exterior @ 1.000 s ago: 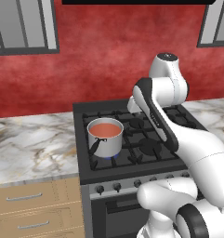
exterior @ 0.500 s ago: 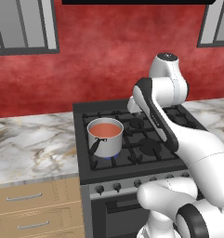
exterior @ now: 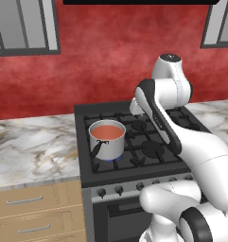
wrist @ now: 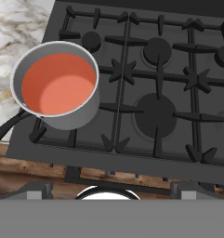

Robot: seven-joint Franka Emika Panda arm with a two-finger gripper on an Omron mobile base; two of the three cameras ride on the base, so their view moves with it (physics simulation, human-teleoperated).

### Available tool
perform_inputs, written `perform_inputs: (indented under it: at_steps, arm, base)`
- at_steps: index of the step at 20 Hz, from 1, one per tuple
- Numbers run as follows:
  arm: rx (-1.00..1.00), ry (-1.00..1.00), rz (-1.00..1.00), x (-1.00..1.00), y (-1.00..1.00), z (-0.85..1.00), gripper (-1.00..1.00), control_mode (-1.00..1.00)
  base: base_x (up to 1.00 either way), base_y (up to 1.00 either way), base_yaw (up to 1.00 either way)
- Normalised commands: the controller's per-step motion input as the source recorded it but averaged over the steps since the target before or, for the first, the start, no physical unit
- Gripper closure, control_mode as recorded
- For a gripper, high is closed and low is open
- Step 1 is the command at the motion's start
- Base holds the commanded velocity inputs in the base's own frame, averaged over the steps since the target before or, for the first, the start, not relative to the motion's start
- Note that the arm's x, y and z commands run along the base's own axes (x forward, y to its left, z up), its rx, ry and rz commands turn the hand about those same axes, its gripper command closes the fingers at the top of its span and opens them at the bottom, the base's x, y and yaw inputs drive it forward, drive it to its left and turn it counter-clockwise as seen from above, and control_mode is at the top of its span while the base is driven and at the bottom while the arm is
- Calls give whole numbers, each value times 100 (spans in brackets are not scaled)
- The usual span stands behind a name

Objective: Wait until the marinara sauce is simmered to a deep red color and then turn off the stove.

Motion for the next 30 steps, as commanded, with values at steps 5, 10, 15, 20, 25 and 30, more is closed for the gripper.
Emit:
perform_inputs:
  at_steps: [5, 10, 15, 20, 25, 30]
  arm:
    - [0, 0, 0, 0, 0, 0, -100, -100]
    - [0, 0, 0, 0, 0, 0, -100, -100]
    - [0, 0, 0, 0, 0, 0, -100, -100]
    - [0, 0, 0, 0, 0, 0, -100, -100]
    - [0, 0, 0, 0, 0, 0, -100, -100]
    - [0, 0, 0, 0, 0, 0, -100, -100]
  base:
    - [0, 0, 0]
    - [0, 0, 0]
    - [0, 0, 0]
    - [0, 0, 0]
    - [0, 0, 0]
    - [0, 0, 0]
